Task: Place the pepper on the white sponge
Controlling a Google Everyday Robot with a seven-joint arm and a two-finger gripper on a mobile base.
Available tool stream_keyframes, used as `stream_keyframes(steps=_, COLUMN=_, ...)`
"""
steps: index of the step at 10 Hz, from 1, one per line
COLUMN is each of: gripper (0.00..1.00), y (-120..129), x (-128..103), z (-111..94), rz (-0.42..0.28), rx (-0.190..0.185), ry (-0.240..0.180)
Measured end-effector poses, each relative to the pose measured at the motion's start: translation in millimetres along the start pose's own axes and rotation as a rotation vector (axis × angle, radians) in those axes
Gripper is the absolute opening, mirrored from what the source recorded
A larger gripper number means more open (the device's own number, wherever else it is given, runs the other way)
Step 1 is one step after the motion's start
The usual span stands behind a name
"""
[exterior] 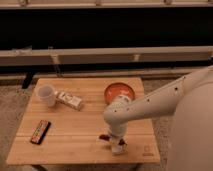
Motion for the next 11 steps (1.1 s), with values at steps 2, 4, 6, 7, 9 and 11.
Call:
stream_keyframes(steps=2, gripper=0.64, y=-1, x=-2, z=4, rz=-0.003, rx=0.004, ry=-0.005)
stream_keyframes(steps=4, gripper=0.83, y=-2, x=-2, z=-6, rz=-0.001, rx=0.007, ry=-0.006)
stream_keyframes(steps=6, gripper=0.86, y=-2, x=-1, z=-5, rz=-0.005, rx=0.008, ry=-0.004)
stream_keyframes(steps=7, gripper=0.78, y=-2, x=-3, z=-2, rz=-0.011, rx=0.011, ry=-0.007)
stream_keyframes(steps=9, gripper=0.62, y=-4, x=-5, z=-5, rz=-0.014, rx=0.013, ry=-0.01)
stream_keyframes(steps=11, gripper=0.65, y=-4, x=-4, z=-9, rz=-0.011, rx=0.013, ry=-0.009)
